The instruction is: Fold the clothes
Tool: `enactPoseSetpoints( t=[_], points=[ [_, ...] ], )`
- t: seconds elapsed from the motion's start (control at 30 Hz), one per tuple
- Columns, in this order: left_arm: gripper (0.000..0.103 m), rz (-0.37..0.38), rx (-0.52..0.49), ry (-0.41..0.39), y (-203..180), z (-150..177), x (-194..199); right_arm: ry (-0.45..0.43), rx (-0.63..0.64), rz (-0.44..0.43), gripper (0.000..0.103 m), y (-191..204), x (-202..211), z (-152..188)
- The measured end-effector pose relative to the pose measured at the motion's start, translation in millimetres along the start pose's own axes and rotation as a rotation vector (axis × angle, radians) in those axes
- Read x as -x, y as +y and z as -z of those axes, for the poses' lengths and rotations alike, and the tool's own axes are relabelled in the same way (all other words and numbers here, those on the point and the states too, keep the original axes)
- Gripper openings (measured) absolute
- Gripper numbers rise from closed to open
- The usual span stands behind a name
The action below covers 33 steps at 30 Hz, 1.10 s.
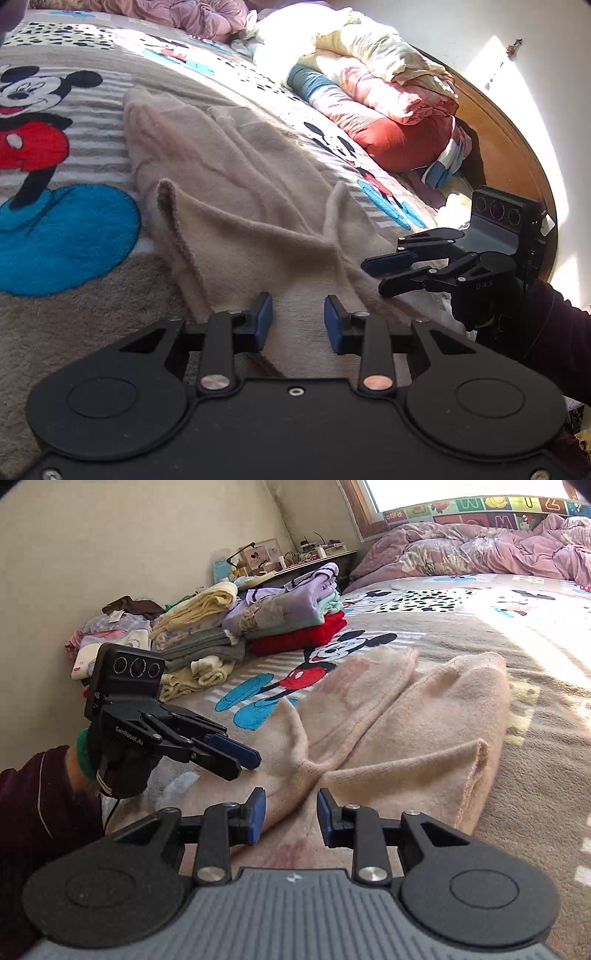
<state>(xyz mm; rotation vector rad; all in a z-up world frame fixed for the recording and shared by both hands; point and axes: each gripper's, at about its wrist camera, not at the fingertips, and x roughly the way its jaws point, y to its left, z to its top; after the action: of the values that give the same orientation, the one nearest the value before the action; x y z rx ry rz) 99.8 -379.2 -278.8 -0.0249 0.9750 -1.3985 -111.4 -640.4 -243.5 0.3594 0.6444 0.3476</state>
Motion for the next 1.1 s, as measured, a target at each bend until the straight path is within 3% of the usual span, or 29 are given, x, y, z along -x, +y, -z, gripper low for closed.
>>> enactPoseSetpoints(
  t=[0.03, 0.1, 0.17, 0.2, 0.23, 0.3, 0.33, 0.37, 0.5, 0.57, 0.63, 0.77, 0.9, 1.1],
  points=[
    [0.007, -0.013, 0.044, -0.001, 8, 0, -3, 0.015, -0.042, 0.003, 0.027, -11, -5, 8],
    [0.006, -0.019, 0.088, -0.006, 13, -1, -2, -0.034, -0.189, -0.065, 0.018, -38, -7, 21],
    [0.006, -0.043, 0.053, -0.051, -2, 3, 9, -0.029, -0.19, -0.049, 0.018, -35, -6, 17],
    [0.014, -0.035, 0.036, -0.088, -11, 6, 18, -0.014, -0.165, -0.024, 0.018, -29, -5, 13],
    [0.029, -0.025, 0.031, -0.132, -18, 10, 30, -0.006, -0.153, 0.0, 0.019, -23, -3, 10],
    [0.04, -0.014, 0.017, -0.209, -35, 18, 52, -0.044, -0.188, 0.036, 0.028, -14, 13, 11],
    [0.04, -0.014, 0.004, -0.242, -45, 22, 62, -0.077, -0.205, 0.049, 0.036, -11, 24, 16],
    [0.04, -0.038, -0.047, -0.256, -57, 28, 69, -0.113, -0.215, 0.065, 0.041, -6, 36, 23],
    [0.05, -0.237, -0.347, -0.268, -115, 69, 90, -0.252, -0.17, 0.175, 0.042, 35, 80, 61],
    [0.057, -0.326, -0.487, -0.275, -137, 101, 96, -0.308, -0.093, 0.258, 0.056, 68, 102, 85],
    [0.06, -0.433, -0.628, -0.229, -147, 133, 91, -0.325, 0.007, 0.349, 0.062, 98, 115, 105],
    [0.06, -0.574, -0.88, -0.126, -154, 183, 73, -0.286, 0.212, 0.509, 0.062, 140, 121, 135],
    [0.06, -0.694, -1.149, -0.064, -161, 219, 55, -0.169, 0.41, 0.607, 0.062, 162, 106, 159],
    [0.06, -0.73, -1.298, -0.099, -160, 242, 37, -0.043, 0.643, 0.713, 0.062, 184, 84, 186]
  ],
)
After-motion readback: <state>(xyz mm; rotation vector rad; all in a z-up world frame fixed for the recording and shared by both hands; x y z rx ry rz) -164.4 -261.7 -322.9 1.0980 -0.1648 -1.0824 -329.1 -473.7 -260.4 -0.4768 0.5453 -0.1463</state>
